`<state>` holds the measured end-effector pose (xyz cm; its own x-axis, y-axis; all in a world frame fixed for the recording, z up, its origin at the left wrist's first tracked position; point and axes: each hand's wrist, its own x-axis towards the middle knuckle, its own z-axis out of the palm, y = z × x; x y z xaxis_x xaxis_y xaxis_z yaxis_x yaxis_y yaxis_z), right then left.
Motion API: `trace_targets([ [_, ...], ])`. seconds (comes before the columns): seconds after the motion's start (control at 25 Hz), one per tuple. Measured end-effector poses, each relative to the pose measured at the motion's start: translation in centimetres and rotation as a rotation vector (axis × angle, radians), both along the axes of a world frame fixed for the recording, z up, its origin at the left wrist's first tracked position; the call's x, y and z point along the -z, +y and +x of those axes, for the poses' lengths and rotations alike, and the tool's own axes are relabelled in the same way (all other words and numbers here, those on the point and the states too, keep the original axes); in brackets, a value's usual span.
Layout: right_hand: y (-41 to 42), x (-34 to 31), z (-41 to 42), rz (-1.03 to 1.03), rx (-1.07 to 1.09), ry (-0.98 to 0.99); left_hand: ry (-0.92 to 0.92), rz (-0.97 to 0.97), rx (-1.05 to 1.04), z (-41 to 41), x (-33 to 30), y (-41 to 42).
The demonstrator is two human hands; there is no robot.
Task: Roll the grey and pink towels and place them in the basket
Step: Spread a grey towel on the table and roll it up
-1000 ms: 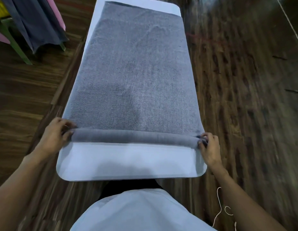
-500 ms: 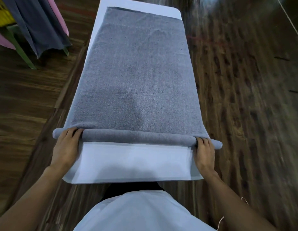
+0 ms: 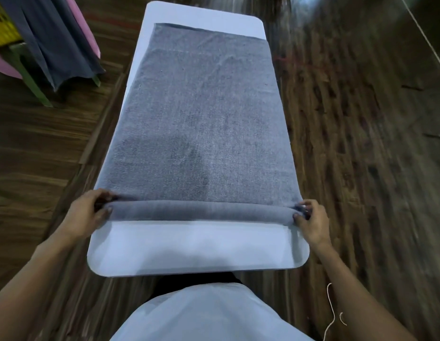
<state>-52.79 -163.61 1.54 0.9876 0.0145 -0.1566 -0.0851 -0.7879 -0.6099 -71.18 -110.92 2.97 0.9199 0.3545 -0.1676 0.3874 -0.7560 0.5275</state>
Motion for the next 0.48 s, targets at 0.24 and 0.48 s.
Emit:
trace_targets([
  [0.24,1.2,2.4,-4.4,-0.400,-0.092,-0.294,-0.095,0.381,0.033,-2.2,2.1,-4.0],
  [0.48,1.5,2.3,-3.0,-0.247,-0.177,-0.206,-0.048,0.282,0.037,-0.9,2.7,-4.2],
])
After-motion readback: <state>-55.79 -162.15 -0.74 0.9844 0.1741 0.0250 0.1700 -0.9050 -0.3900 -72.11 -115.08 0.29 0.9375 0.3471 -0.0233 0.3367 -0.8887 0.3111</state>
